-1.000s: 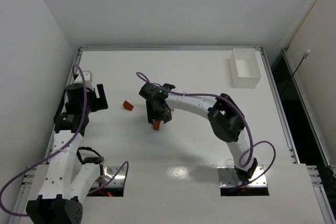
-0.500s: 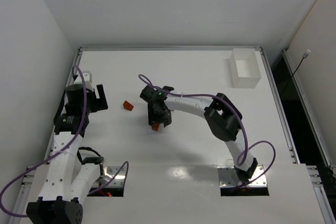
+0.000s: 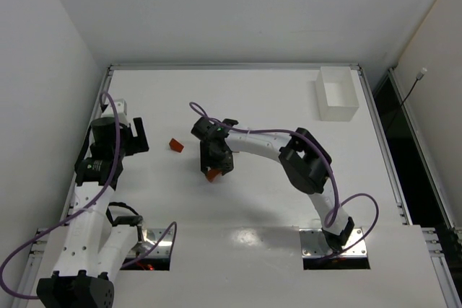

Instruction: Build the wood block tower

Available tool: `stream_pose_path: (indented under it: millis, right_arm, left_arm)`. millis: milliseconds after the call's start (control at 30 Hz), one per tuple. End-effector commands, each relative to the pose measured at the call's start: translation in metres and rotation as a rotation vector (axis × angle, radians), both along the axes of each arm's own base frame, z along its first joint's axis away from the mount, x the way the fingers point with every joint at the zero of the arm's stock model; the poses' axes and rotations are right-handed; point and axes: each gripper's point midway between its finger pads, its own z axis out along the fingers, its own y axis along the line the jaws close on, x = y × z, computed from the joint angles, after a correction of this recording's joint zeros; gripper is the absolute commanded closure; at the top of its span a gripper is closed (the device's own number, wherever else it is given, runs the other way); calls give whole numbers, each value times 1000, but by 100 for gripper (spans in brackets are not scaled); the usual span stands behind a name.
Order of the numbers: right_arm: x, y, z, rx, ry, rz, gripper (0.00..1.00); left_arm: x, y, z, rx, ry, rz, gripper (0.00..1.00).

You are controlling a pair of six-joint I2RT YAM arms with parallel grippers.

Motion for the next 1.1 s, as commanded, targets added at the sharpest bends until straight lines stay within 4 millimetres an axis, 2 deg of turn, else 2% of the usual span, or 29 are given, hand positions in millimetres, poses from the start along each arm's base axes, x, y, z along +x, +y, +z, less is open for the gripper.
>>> stream_pose_path:
  millis: [0, 133, 267, 400, 600, 800, 1067]
  right_arm:
    - [5, 16, 8, 46, -22, -15, 46]
    - [7, 15, 8, 51, -39, -8, 38]
    - [14, 3, -2, 45, -52, -24, 38]
    - [14, -1, -3, 47, -45, -20, 38]
    - [16, 4, 2, 75, -59, -9, 32]
    - [19, 7, 1, 79, -71, 13, 31]
    - [38, 5, 3, 84, -127, 22, 31]
  left_arm:
    - [3, 4, 8, -3, -45, 23, 23]
    - [4, 4, 10, -2, -54, 23, 23]
    - [4, 3, 10, -7, -54, 15, 23]
    - [4, 3, 6, -7, -45, 16, 23]
    - [4, 3, 6, -7, -45, 16, 23]
    - [4, 3, 6, -7, -45, 16, 23]
    - [4, 1, 6, -12, -46, 8, 23]
